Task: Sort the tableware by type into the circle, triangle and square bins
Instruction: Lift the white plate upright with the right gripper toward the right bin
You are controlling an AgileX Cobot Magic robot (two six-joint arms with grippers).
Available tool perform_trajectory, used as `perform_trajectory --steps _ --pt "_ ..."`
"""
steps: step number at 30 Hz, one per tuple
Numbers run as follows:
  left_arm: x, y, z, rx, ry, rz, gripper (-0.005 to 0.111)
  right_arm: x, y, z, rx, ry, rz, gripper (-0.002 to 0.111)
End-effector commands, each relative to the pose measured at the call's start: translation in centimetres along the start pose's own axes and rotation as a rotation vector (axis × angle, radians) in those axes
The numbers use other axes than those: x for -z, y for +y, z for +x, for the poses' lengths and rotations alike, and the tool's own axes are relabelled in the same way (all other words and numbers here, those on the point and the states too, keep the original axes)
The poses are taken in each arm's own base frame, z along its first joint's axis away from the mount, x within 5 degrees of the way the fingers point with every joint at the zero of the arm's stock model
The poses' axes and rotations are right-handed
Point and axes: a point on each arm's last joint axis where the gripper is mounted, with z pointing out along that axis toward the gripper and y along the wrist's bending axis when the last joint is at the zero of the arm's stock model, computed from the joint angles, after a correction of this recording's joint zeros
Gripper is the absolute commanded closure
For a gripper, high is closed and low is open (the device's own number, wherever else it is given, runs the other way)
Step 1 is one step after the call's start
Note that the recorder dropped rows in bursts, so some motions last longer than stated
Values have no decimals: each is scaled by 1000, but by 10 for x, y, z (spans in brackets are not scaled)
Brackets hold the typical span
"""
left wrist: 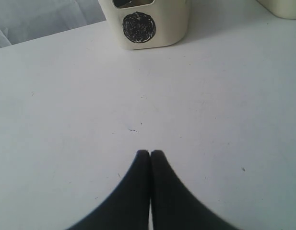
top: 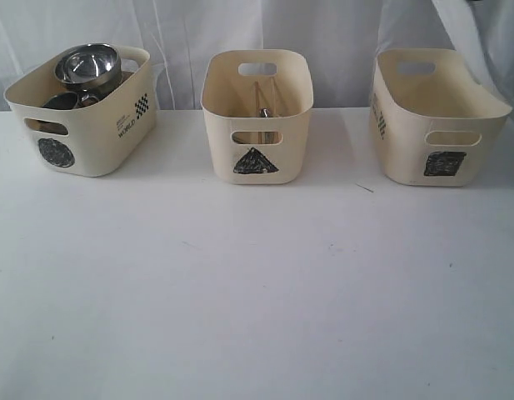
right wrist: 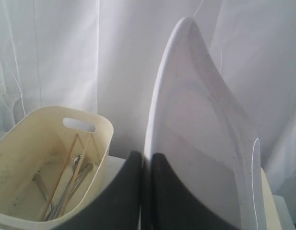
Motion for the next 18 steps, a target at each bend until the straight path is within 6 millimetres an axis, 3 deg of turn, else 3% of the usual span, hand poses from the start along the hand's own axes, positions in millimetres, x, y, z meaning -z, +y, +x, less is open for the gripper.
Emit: perform_trajectory --steps 1,9,18 --pt "0 0 1 10 -5 -2 107 -36 -2 -6 35 -25 -6 108" --pt "0 0 1 10 -5 -2 107 -89 -4 13 42 67 46 108" --pt "0 0 1 10 -5 -2 107 -118 -18 43 50 144 77 108"
